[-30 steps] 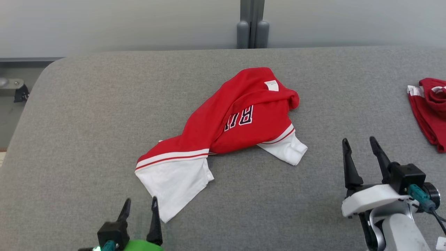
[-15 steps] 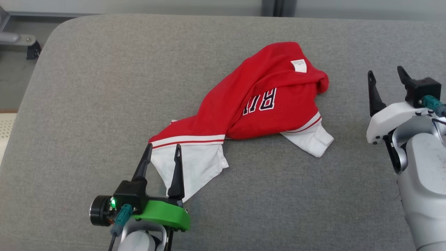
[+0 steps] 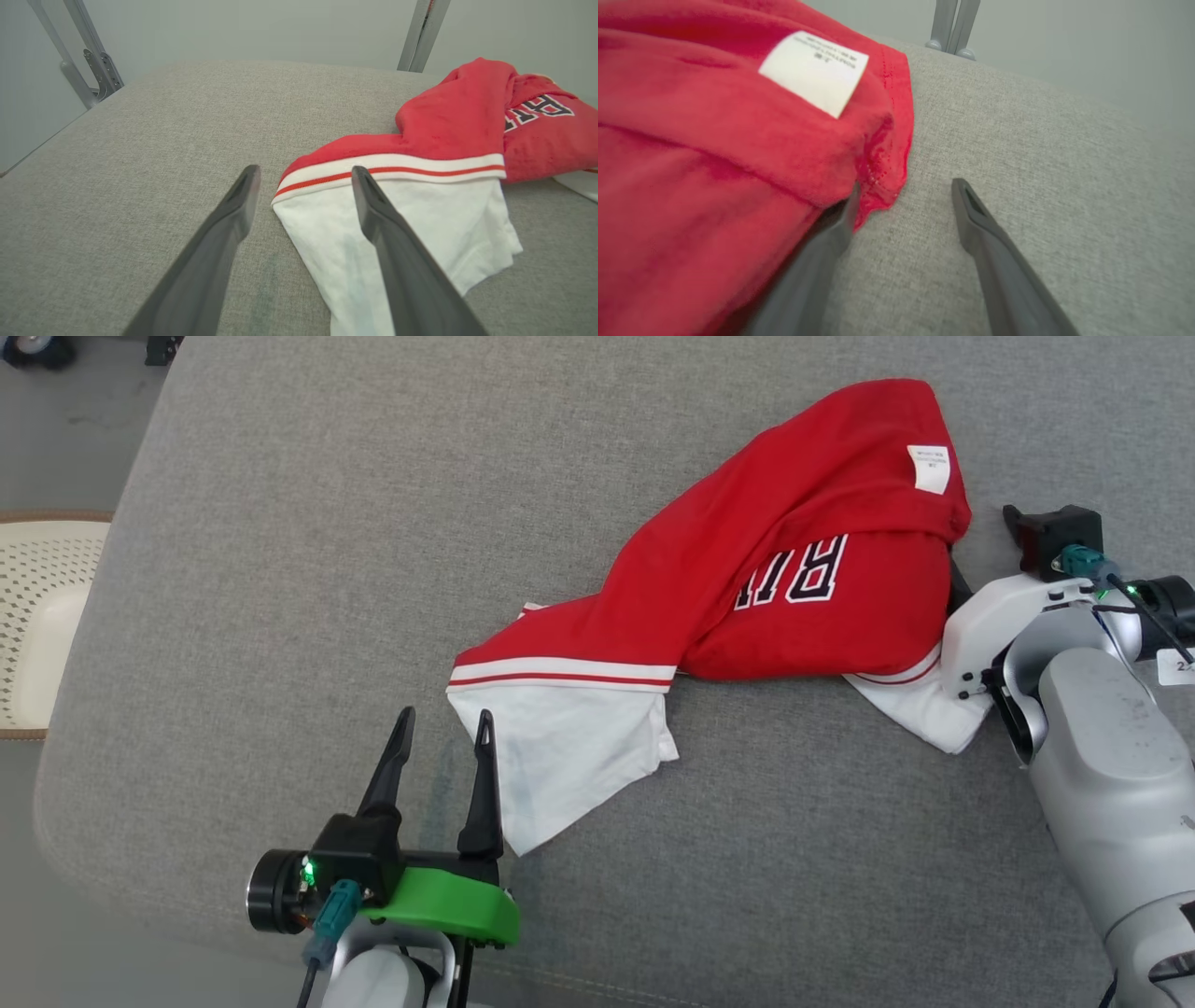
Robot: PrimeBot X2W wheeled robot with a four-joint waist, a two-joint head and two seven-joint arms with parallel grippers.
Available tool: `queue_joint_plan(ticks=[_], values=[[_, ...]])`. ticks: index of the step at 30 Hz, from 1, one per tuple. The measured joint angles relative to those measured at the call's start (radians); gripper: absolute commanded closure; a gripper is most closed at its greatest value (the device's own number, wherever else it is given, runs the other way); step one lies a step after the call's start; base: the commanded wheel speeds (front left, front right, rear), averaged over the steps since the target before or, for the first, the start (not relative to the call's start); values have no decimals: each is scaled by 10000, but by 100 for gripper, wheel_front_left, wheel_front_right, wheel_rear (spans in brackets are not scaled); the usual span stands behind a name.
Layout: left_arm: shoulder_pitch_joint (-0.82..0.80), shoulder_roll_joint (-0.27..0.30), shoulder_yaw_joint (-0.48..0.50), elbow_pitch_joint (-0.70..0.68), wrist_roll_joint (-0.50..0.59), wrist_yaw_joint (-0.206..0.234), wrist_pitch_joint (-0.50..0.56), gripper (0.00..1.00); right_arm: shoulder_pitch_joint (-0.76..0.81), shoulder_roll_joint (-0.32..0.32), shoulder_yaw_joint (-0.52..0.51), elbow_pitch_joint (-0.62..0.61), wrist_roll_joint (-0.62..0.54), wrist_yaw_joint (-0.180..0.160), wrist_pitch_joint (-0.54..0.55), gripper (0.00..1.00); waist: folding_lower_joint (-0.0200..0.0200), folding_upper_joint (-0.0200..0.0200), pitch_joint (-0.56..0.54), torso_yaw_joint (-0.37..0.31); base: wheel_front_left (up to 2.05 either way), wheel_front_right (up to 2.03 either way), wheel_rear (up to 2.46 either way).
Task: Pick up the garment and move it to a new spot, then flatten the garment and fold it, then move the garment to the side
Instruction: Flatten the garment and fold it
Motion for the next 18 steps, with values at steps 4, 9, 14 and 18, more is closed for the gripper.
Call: queue_joint_plan(ticks=[4, 9, 14, 18], values=[[-1, -23, 23, -10, 12, 0, -13, 0, -462, -98, 828, 522, 314, -8, -36, 0, 0, 0, 121, 44, 0, 0, 0], [-7, -33, 31, -13, 21, 0, -13, 0, -891, -257, 1873, 957, 441, -23, -100, 60, 0, 0, 196, 37, 0, 0, 0], [-11, -40, 75, 6, 25, 4, -13, 0, -1135, -268, 2418, 1313, 775, -2, -341, 100, 0, 0, 163, -17, 0, 0, 0], [-9, -44, 142, 4, 117, 27, -13, 0, -1225, -374, 2466, 1448, 941, 6, -629, 100, 0, 0, 61, -160, 0, 0, 0]])
